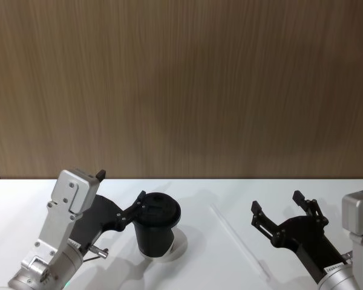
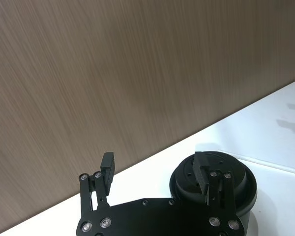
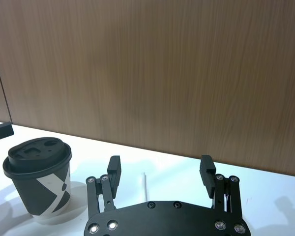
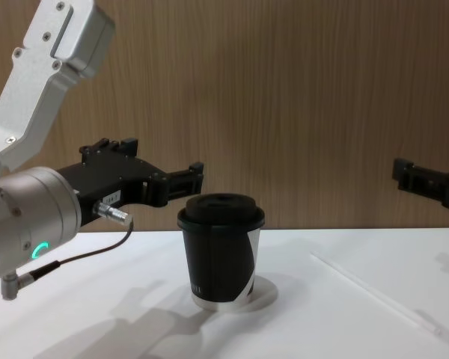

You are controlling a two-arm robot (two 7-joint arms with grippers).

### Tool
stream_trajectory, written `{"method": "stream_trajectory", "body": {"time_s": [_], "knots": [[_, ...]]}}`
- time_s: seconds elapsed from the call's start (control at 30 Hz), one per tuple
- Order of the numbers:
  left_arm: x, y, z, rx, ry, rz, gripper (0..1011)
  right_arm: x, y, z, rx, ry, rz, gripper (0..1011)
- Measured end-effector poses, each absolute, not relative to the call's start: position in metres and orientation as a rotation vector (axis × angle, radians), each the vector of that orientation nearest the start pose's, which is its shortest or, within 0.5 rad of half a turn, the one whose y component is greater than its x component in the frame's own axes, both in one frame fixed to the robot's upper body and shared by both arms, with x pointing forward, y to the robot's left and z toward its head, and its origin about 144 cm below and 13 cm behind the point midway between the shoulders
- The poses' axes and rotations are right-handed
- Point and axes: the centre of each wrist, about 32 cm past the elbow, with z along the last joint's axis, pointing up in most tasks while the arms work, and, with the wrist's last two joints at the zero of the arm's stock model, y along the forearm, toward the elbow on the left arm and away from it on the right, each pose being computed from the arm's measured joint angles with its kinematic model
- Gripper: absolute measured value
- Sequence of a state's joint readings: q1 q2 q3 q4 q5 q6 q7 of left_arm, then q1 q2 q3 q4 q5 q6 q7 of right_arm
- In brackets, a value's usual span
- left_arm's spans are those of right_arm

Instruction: Pick up the straw with one hand, pass it to the other hand, and insert it into the cup.

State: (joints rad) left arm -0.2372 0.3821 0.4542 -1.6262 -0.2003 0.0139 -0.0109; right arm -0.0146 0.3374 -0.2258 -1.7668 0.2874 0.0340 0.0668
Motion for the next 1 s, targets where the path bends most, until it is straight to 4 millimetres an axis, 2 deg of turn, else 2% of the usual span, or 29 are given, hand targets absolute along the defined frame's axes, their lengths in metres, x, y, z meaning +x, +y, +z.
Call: {"method": "stream_trajectory", "body": {"time_s": [1.0], "knots": [[0.4920,0.1984,1.2044,0.061,-0.268,1.124,1002,0.4433,-0.2371,1.1887,0.026,-0.075,-1.229,1001]]}}
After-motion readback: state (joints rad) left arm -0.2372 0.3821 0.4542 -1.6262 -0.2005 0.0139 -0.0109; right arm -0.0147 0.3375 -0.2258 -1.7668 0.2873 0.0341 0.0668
